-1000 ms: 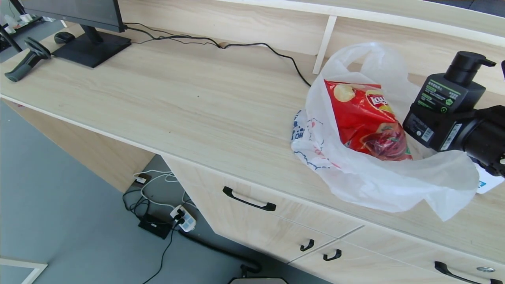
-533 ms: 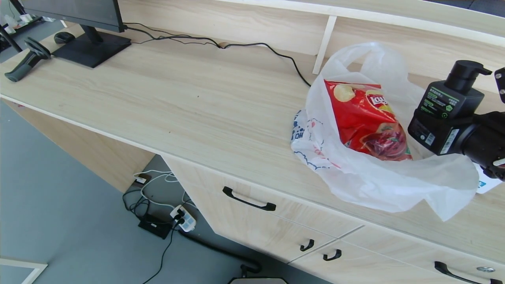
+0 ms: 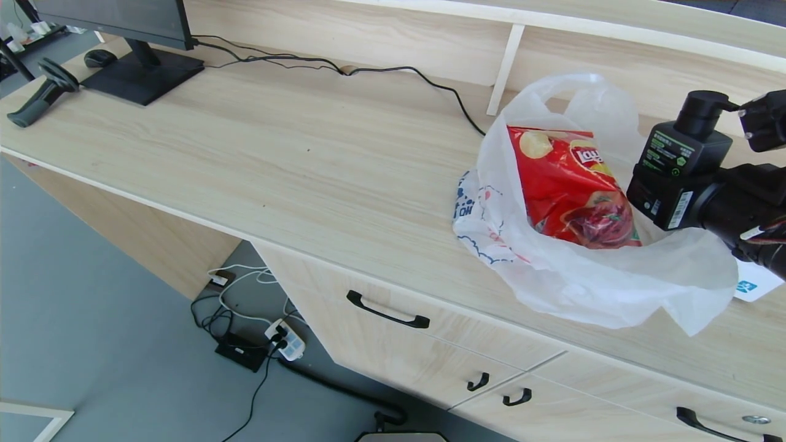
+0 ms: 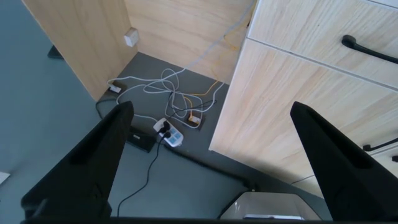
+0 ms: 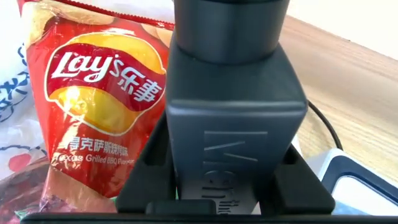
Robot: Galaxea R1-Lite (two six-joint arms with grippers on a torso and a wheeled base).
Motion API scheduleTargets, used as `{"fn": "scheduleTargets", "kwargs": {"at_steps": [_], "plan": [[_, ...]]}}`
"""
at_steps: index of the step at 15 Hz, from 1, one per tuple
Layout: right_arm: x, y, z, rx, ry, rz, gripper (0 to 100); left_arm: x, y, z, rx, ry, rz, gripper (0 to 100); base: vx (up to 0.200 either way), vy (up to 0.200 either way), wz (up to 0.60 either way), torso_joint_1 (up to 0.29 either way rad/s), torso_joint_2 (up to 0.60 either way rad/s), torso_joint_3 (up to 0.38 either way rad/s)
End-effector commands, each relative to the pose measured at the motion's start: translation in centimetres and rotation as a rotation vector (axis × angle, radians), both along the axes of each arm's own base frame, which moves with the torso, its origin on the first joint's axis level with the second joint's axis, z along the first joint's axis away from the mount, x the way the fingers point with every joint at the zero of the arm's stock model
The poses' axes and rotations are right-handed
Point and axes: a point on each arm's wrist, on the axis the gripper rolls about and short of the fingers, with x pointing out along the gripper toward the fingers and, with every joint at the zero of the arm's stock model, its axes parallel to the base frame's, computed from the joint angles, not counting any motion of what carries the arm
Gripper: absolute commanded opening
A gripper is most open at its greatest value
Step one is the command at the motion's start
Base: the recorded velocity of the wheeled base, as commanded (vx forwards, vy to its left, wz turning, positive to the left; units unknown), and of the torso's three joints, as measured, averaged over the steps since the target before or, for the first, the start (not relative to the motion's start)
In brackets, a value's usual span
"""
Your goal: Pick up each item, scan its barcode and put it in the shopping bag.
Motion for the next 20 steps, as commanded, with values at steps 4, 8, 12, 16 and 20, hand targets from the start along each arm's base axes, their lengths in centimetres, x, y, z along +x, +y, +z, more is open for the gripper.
{"fn": "scheduleTargets", "kwargs": {"at_steps": [4,8,12,16,20], "plan": [[-0.4,0.3,-0.7,-0.029,0.021,0.012,0,0.0,0.0,0.0,0.000,0.001,0.000,100,0.000,0.000,0.00,0.000,0.00,0.000],[-0.9,0.2,-2.1,-0.035,0.069,0.018,0,0.0,0.0,0.0,0.000,0.001,0.000,100,0.000,0.000,0.00,0.000,0.00,0.000],[-1.1,0.2,-2.3,-0.031,0.063,0.020,0,0.0,0.0,0.0,0.000,0.001,0.000,100,0.000,0.000,0.00,0.000,0.00,0.000],[-1.2,0.3,-2.3,-0.030,0.060,0.023,0,0.0,0.0,0.0,0.000,0.001,0.000,100,0.000,0.000,0.00,0.000,0.00,0.000],[-1.5,0.3,-2.6,0.020,0.046,0.030,100,0.0,0.0,0.0,0.000,0.001,0.000,100,0.000,0.000,0.00,0.000,0.00,0.000]]}}
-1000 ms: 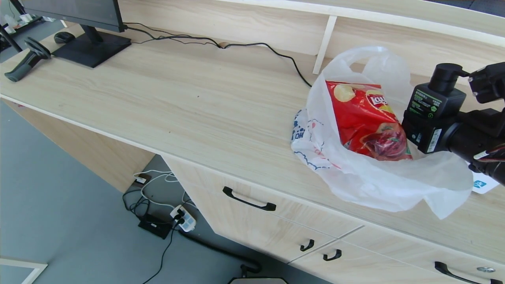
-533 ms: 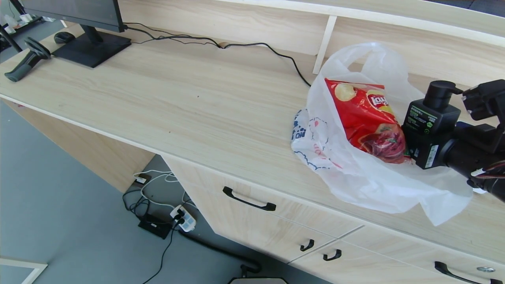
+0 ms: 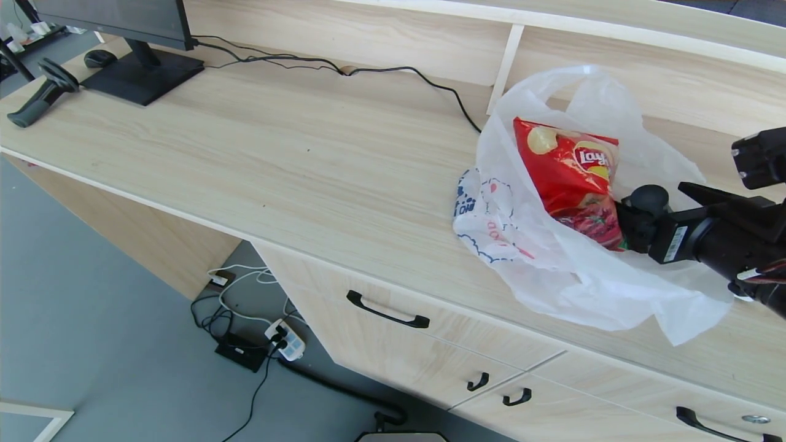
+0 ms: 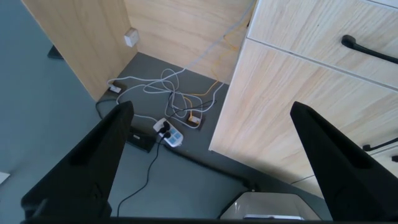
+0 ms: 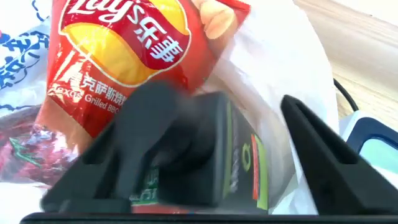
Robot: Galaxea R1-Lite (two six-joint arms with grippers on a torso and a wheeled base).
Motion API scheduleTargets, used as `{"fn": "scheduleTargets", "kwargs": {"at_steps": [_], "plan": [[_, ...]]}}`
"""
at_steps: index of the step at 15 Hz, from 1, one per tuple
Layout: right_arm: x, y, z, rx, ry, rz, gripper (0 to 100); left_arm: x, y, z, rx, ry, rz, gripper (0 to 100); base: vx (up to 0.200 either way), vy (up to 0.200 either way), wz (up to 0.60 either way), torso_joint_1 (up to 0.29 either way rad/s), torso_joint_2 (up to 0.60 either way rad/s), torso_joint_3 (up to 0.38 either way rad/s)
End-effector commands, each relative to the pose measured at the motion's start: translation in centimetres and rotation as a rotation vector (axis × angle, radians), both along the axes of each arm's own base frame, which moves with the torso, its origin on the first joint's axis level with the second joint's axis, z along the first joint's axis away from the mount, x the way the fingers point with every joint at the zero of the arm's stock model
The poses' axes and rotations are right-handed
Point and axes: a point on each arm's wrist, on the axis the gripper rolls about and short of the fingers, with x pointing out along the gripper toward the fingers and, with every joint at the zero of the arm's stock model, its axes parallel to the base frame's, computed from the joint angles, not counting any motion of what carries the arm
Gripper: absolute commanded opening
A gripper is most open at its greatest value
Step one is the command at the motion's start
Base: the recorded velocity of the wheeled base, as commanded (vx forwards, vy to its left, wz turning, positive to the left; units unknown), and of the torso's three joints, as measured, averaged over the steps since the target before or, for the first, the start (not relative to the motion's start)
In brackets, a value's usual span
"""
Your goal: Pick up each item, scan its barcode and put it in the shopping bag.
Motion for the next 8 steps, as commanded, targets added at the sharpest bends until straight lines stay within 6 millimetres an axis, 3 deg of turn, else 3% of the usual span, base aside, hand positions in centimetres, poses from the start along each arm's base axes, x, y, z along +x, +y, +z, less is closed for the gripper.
{"fn": "scheduleTargets", "kwargs": {"at_steps": [1,8], "plan": [[-0.1,0.0,0.0,0.001,0.000,0.000,100,0.0,0.0,0.0,0.000,0.001,0.000,100,0.000,0.000,0.00,0.000,0.00,0.000],[-1.9,0.1,1.9,0.031,-0.085,0.030,100,0.0,0.0,0.0,0.000,0.001,0.000,100,0.000,0.000,0.00,0.000,0.00,0.000]]}}
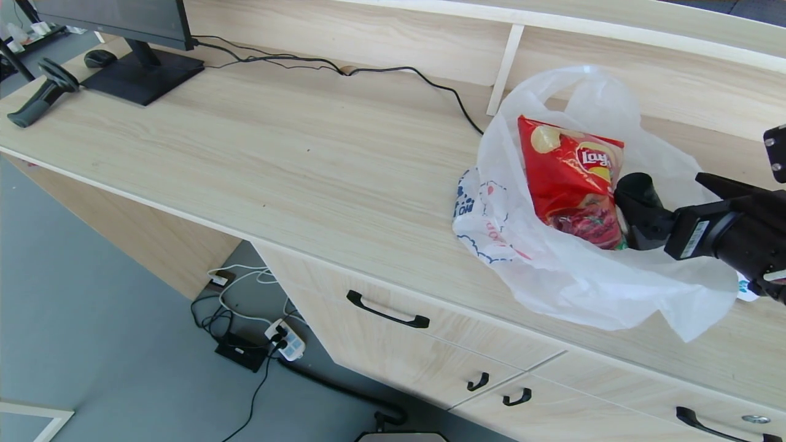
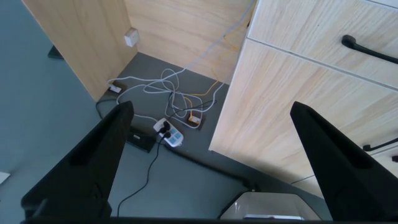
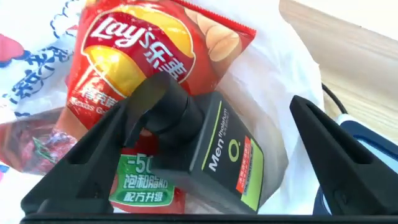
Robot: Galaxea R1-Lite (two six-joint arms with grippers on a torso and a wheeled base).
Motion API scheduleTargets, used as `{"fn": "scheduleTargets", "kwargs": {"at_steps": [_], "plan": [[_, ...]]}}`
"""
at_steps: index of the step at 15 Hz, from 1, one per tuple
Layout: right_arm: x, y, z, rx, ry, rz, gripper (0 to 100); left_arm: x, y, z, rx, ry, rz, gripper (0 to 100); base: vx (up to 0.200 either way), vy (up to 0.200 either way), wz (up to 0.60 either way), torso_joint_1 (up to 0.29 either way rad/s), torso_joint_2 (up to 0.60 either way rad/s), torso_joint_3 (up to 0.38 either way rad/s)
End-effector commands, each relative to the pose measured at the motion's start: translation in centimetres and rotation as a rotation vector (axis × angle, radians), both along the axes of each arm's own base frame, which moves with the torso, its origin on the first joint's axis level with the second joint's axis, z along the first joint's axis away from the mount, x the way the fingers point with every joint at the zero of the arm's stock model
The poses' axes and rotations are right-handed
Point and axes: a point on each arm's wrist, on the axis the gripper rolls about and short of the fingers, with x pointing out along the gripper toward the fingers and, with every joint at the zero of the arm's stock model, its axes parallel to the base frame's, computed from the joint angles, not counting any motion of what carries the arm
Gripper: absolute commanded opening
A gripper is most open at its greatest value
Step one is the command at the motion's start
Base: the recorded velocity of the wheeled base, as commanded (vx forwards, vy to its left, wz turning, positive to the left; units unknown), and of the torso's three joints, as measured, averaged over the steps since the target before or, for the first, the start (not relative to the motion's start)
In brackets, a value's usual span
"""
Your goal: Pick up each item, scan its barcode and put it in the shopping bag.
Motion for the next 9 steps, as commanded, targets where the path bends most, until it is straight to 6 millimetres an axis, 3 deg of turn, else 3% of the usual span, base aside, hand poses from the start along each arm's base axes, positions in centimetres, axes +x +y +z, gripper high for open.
{"fn": "scheduleTargets", "kwargs": {"at_steps": [1,4,7,9], "plan": [[-0.8,0.7,1.6,0.024,-0.059,0.043,100,0.0,0.0,0.0,0.000,0.003,0.000,100,0.000,0.000,0.00,0.000,0.00,0.000],[-1.1,2.0,2.2,0.073,-0.075,0.113,100,0.0,0.0,0.0,0.000,0.004,0.000,100,0.000,0.000,0.00,0.000,0.00,0.000],[-2.1,1.7,3.4,0.092,-0.123,0.119,100,0.0,0.0,0.0,-0.002,0.004,0.000,100,0.000,0.000,0.00,0.000,0.00,0.000],[-3.9,1.1,4.3,0.114,-0.174,0.129,100,0.0,0.0,0.0,0.000,0.004,0.000,100,0.000,0.000,0.00,0.000,0.00,0.000]]}}
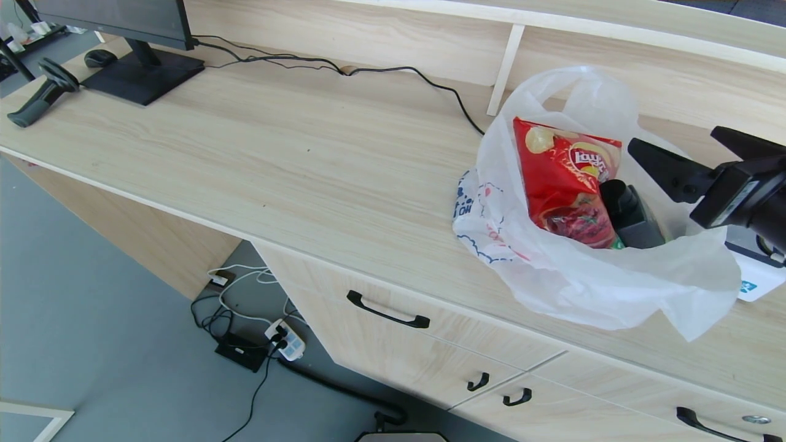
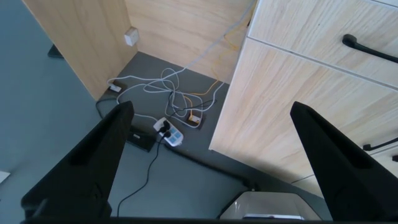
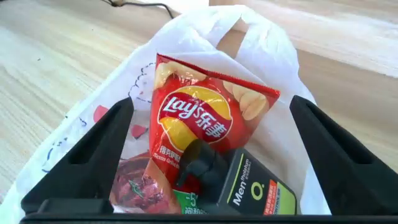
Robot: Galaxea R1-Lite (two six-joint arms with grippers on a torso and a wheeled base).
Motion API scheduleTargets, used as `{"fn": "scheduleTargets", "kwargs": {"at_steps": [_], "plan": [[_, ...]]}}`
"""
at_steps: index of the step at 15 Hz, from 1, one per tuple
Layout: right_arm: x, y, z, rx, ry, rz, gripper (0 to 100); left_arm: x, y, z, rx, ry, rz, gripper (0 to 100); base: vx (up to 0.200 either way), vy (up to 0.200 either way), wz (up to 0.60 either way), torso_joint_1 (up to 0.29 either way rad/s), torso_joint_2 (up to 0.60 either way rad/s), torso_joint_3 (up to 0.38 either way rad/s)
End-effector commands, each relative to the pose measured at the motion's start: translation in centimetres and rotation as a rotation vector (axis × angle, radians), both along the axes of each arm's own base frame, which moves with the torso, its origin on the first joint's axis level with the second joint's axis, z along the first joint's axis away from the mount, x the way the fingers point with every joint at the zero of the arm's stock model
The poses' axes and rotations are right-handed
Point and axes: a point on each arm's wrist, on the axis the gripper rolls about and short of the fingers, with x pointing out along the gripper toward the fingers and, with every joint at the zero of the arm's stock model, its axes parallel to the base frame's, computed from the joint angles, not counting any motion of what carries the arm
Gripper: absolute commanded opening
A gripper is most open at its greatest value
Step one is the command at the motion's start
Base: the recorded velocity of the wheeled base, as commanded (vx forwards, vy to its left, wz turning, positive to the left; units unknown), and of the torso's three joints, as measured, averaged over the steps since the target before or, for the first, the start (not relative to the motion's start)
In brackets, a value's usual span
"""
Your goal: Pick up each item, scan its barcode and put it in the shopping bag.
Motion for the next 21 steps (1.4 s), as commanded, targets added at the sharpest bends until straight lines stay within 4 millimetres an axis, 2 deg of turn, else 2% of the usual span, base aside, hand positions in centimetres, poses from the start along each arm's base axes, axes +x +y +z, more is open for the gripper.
{"fn": "scheduleTargets", "kwargs": {"at_steps": [1,2,4,5,6,7,8,9,11,13,14,18,20,21], "plan": [[-3.7,-1.0,0.6,0.047,-0.057,0.033,100,0.0,0.0,0.0,0.000,0.001,0.000,100,0.000,0.000,0.00,0.000,0.00,0.000],[-5.7,-1.9,-0.3,0.054,-0.055,0.028,100,0.0,0.0,0.0,-0.001,0.000,0.000,100,0.000,0.000,0.00,0.000,0.00,0.000],[-9.4,-3.5,-3.7,0.033,0.002,0.025,100,0.0,0.0,0.0,0.000,0.001,0.000,100,0.000,0.000,0.00,0.000,0.00,0.000],[-9.4,-3.5,-3.7,0.033,0.002,0.025,100,0.0,0.0,0.0,0.000,0.001,0.000,100,0.000,0.000,0.00,0.000,0.00,0.000],[-12.5,-4.8,-6.4,0.002,0.067,0.040,100,0.0,0.0,0.0,0.000,0.000,0.000,100,0.000,0.000,0.00,0.000,0.00,0.000],[-14.4,-5.5,-7.7,-0.012,0.113,0.054,100,0.0,0.0,0.0,0.000,0.000,0.000,100,0.000,0.000,0.00,0.000,0.00,0.000],[-15.3,-5.9,-8.5,-0.024,0.142,0.069,100,0.0,0.0,0.0,0.000,0.000,0.000,100,0.000,0.000,0.00,0.000,0.00,0.000],[-17.8,-6.9,-11.2,-0.067,0.234,0.138,100,0.0,0.0,0.0,0.000,0.000,0.000,100,0.000,0.000,0.00,0.000,0.00,0.000],[-19.9,-7.9,-13.1,-0.103,0.313,0.179,100,0.0,0.0,0.0,0.000,0.001,0.000,100,0.000,0.000,0.00,0.000,0.00,0.000],[-20.7,-8.2,-14.5,-0.115,0.322,0.233,100,0.0,0.0,0.0,0.000,0.001,0.000,100,0.000,0.000,0.00,0.000,0.00,0.000],[-20.7,-8.2,-14.5,-0.115,0.322,0.233,100,0.0,0.0,0.0,0.000,0.001,0.000,100,0.000,0.000,0.00,0.000,0.00,0.000],[-20.5,-7.9,-17.7,-0.128,0.389,0.216,100,0.0,0.0,0.0,0.000,0.003,0.000,100,0.000,0.000,0.00,0.000,0.00,0.000],[-20.2,-7.5,-17.6,-0.108,0.451,0.123,100,0.0,0.0,0.0,0.000,0.003,0.000,100,0.000,0.000,0.00,0.000,0.00,0.000],[-19.9,-7.0,-17.5,-0.049,0.506,-0.099,100,0.0,0.0,0.0,-0.001,0.003,0.000,100,0.000,0.000,0.00,0.000,0.00,0.000]]}}
